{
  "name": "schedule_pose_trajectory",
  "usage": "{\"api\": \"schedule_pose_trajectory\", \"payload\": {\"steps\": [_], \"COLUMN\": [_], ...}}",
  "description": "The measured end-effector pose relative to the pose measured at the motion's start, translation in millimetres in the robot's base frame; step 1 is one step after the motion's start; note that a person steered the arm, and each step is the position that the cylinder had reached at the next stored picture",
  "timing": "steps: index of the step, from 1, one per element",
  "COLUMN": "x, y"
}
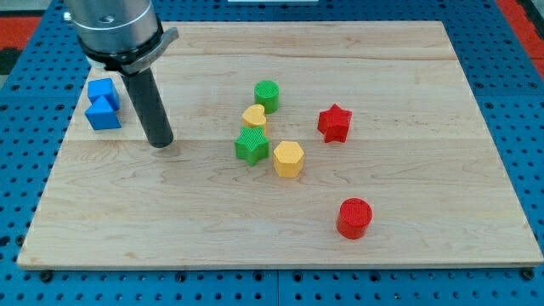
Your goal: Point your arm towards red circle
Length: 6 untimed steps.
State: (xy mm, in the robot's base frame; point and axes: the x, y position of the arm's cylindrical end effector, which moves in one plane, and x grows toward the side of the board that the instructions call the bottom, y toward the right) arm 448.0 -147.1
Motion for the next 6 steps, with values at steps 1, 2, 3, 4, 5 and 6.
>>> {"api": "schedule_pose_trajectory", "payload": {"steps": [1,2,3,4,5,6], "x": [12,29,73,156,156,79], "y": [21,50,89,172,278,282]}}
